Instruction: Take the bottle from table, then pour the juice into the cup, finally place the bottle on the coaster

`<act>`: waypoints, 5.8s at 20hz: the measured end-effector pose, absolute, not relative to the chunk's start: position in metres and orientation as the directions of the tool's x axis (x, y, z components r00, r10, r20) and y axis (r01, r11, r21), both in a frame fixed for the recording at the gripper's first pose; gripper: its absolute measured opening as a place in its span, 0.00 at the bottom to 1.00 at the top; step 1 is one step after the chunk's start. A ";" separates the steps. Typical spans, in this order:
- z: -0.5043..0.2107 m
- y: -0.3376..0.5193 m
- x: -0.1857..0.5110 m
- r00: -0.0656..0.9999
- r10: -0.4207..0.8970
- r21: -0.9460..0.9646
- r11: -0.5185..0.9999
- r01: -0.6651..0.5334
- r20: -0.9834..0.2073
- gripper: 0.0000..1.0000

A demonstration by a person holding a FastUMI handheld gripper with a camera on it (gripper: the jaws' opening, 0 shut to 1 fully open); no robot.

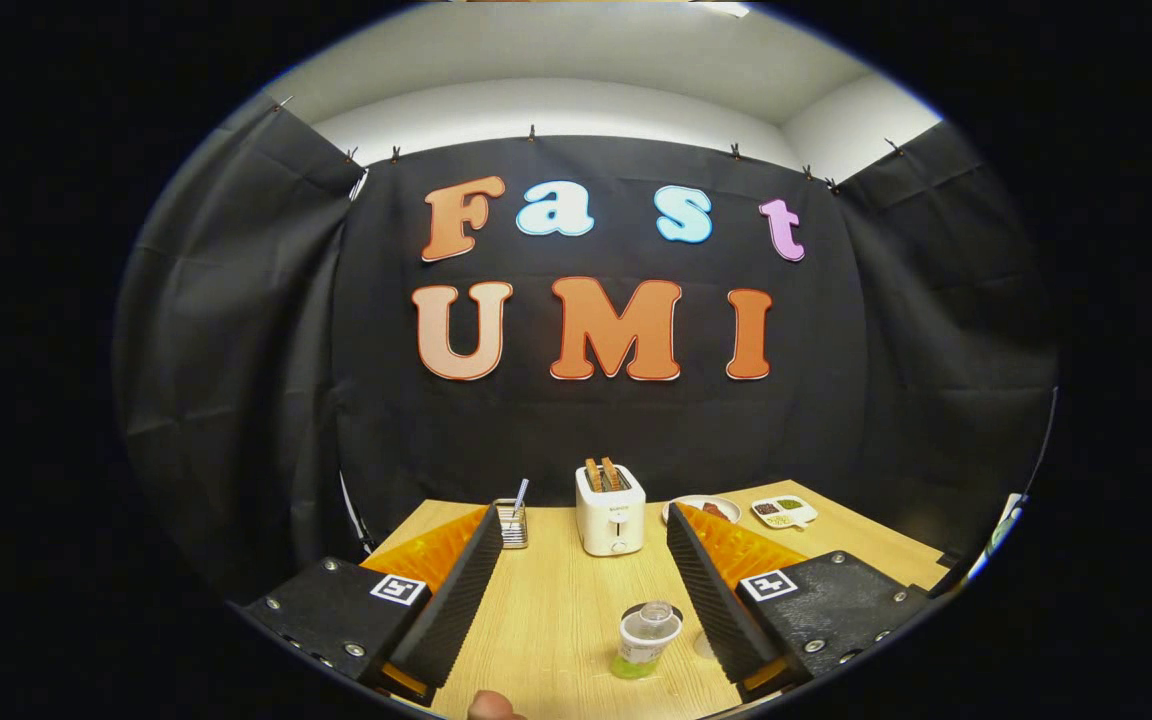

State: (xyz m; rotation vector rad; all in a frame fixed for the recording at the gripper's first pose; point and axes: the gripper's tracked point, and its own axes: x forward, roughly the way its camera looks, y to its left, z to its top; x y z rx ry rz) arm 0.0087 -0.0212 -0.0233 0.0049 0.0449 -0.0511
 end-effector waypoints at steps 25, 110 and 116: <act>-0.176 -0.090 0.040 0.927 -0.196 -0.081 0.980 0.180 -0.321 0.99; -0.177 -0.050 0.106 0.987 0.116 0.991 0.080 0.103 -0.112 0.58; -0.175 -0.057 0.105 0.988 0.107 0.994 0.005 0.107 -0.107 0.58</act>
